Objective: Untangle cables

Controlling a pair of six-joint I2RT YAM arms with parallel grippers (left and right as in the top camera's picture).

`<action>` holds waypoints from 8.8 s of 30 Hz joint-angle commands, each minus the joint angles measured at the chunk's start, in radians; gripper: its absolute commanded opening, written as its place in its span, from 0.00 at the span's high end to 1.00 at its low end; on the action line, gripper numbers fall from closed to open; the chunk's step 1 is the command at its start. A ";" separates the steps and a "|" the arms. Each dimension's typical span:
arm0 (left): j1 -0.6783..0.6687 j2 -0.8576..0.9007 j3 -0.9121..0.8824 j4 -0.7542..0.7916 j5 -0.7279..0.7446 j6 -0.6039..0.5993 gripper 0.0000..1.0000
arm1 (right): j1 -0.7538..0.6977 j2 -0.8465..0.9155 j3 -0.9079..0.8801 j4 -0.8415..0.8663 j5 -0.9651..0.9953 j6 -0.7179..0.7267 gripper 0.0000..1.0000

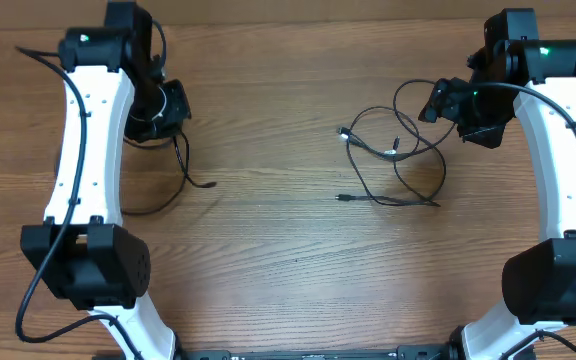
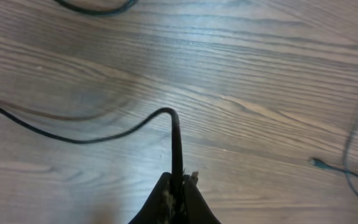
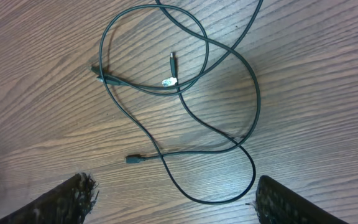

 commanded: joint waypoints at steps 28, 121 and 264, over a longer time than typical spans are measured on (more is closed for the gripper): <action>0.338 0.013 -0.354 0.357 -0.170 -0.228 0.48 | -0.003 -0.006 0.021 0.015 -0.027 -0.010 0.16; 0.392 -0.344 -0.101 0.586 -0.201 0.030 0.00 | -0.003 -0.006 0.021 0.011 -0.027 -0.034 0.16; -0.332 -0.572 0.138 0.971 -0.009 -0.008 0.96 | 0.192 -0.003 -0.372 0.337 -0.234 0.378 0.25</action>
